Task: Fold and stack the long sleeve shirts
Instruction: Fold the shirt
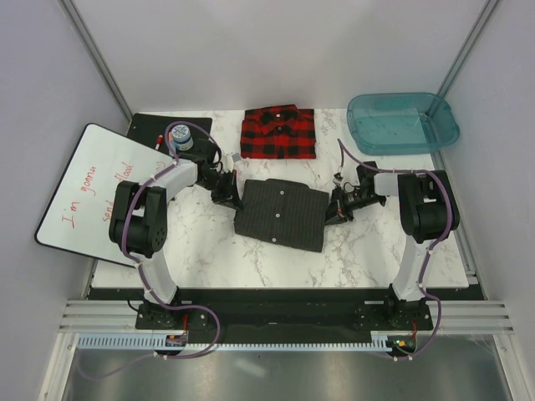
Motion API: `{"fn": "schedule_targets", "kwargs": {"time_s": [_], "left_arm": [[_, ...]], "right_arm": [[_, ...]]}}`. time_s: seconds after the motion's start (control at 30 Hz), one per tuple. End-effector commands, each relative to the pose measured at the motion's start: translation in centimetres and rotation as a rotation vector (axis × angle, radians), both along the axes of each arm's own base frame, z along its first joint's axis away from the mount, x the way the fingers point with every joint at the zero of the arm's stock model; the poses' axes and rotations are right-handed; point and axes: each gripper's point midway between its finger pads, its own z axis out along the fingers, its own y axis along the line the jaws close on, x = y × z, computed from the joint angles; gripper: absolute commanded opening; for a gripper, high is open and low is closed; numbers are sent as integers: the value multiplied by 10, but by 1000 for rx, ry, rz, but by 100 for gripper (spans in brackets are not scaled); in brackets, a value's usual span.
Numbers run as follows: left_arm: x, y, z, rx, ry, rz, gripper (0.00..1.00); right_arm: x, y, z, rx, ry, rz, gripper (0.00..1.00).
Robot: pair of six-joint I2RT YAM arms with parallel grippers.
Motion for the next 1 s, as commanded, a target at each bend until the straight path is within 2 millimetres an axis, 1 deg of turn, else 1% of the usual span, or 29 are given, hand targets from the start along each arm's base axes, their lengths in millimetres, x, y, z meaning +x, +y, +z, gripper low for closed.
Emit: {"fn": "schedule_targets", "kwargs": {"time_s": [0.0, 0.27, 0.4, 0.5, 0.6, 0.7, 0.73, 0.77, 0.83, 0.9, 0.97], "left_arm": [[8, 5, 1, 18, -24, 38, 2], [9, 7, 0, 28, -28, 48, 2], [9, 7, 0, 25, -26, 47, 2], [9, 2, 3, 2, -30, 37, 2], [7, 1, 2, 1, -23, 34, 2], [7, 1, 0, 6, -25, 36, 2], [7, 1, 0, 6, -24, 37, 2], [7, 1, 0, 6, -25, 37, 2], [9, 0, 3, 1, -34, 39, 2], [7, -3, 4, -5, -34, 32, 2], [6, -4, 6, -9, -39, 28, 2]], "right_arm": [[-3, -12, -2, -34, 4, 42, 0], [-15, -18, -4, -57, 37, 94, 0], [-15, -20, -4, -59, 33, 113, 0], [-11, -19, -2, -51, 30, 115, 0], [-7, -18, 2, -40, 21, 114, 0], [-1, -16, 14, -27, 3, 121, 0], [-2, -17, 17, -28, 8, 122, 0], [-3, -18, 16, -37, 2, 130, 0], [-12, -21, 13, -45, 27, 142, 0], [-21, -25, 3, -75, 42, 162, 0], [-24, -28, -4, -95, 57, 166, 0]]}}
